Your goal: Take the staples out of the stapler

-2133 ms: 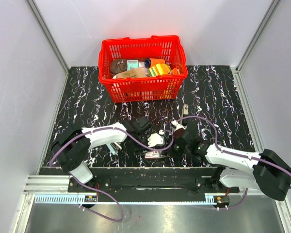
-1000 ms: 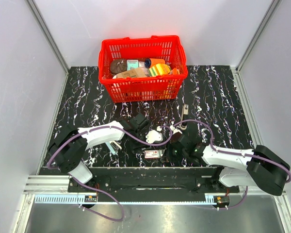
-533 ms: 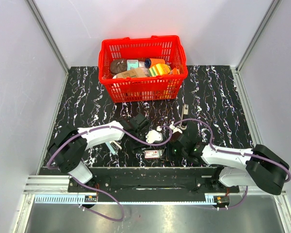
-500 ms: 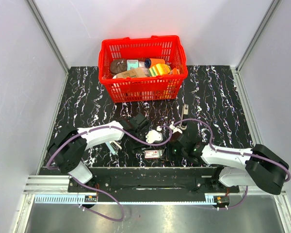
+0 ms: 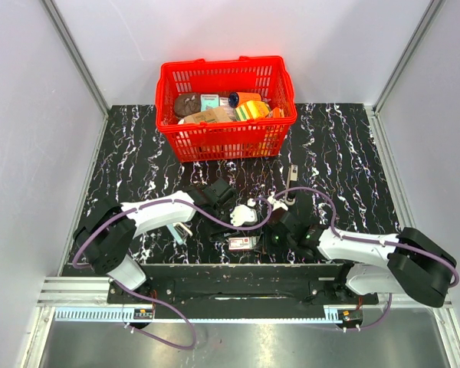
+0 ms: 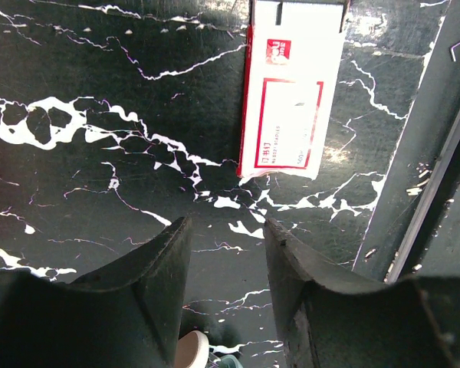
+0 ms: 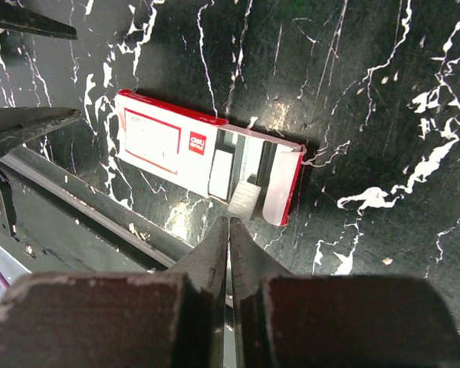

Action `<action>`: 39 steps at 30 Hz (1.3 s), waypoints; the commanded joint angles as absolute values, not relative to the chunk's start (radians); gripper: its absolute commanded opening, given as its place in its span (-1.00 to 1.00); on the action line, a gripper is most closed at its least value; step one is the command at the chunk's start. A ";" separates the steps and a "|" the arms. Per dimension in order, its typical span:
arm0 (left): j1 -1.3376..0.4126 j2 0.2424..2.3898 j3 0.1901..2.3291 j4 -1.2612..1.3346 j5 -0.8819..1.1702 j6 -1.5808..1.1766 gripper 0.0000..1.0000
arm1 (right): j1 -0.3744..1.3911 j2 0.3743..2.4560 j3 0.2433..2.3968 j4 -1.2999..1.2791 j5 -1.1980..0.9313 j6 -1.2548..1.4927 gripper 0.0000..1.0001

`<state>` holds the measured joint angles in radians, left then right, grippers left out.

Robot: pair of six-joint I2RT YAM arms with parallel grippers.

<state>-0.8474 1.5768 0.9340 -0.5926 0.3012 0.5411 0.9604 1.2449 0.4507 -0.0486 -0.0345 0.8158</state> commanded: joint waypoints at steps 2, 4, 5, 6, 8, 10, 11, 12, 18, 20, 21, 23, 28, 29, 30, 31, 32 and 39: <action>-0.842 1.540 0.933 -0.578 0.328 0.529 -0.05 | 0.959 1.229 0.486 -0.015 -0.005 0.785 -0.85; -0.842 1.534 0.930 -0.578 0.330 0.531 -0.06 | 0.953 1.252 0.499 -0.017 -0.005 0.776 -0.85; -0.842 1.534 0.928 -0.575 0.330 0.532 -0.06 | 0.950 1.262 0.502 -0.018 -0.009 0.773 -0.85; -0.842 1.531 0.925 -0.578 0.327 0.532 -0.05 | 0.948 1.264 0.502 -0.018 -0.015 0.775 -0.86; -0.844 1.528 0.922 -0.577 0.327 0.532 -0.05 | 0.948 1.266 0.497 -0.017 -0.017 0.779 -0.87; -0.842 1.528 0.920 -0.578 0.330 0.532 -0.05 | 0.948 1.255 0.492 -0.017 -0.021 0.784 -0.87; -0.842 1.528 0.920 -0.578 0.328 0.532 -0.06 | 0.948 1.246 0.489 -0.018 -0.025 0.787 -0.87; -0.842 1.529 0.922 -0.578 0.331 0.531 -0.06 | 0.948 1.240 0.482 -0.018 -0.029 0.793 -0.87; -0.842 1.523 0.922 -0.583 0.330 0.532 -0.06 | 0.948 1.120 0.505 -0.136 -0.009 0.782 -0.91; -0.842 1.523 0.925 -0.583 0.328 0.532 -0.05 | 0.943 1.065 0.526 -0.184 0.038 0.764 -0.91; -0.842 1.522 0.923 -0.583 0.330 0.532 -0.06 | 0.937 1.043 0.532 -0.198 0.044 0.758 -0.91; -0.842 1.523 0.923 -0.583 0.330 0.531 -0.05 | 0.919 1.035 0.545 -0.201 0.041 0.744 -0.90; -0.844 1.525 0.928 -0.583 0.327 0.531 -0.05 | 0.914 1.124 0.542 -0.154 0.003 0.744 -0.92; -0.842 1.523 0.925 -0.583 0.327 0.532 -0.05 | 0.914 1.143 0.532 -0.137 -0.026 0.752 -0.92; -0.844 1.523 0.925 -0.583 0.325 0.532 -0.05 | 0.914 1.160 0.526 -0.115 -0.034 0.759 -0.92; -0.844 1.525 0.923 -0.583 0.325 0.534 -0.06 | 0.914 1.178 0.520 -0.104 -0.043 0.761 -0.92; -0.844 1.525 0.922 -0.583 0.325 0.535 -0.05 | 0.914 1.190 0.515 -0.097 -0.052 0.764 -0.93; -0.842 1.532 0.927 -0.581 0.321 0.538 -0.06 | 0.914 1.238 0.485 -0.055 -0.087 0.769 -0.96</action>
<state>-0.8474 1.5585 0.9245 -0.5972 0.3023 0.5407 0.9199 1.2194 0.4988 -0.1192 -0.0563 0.7647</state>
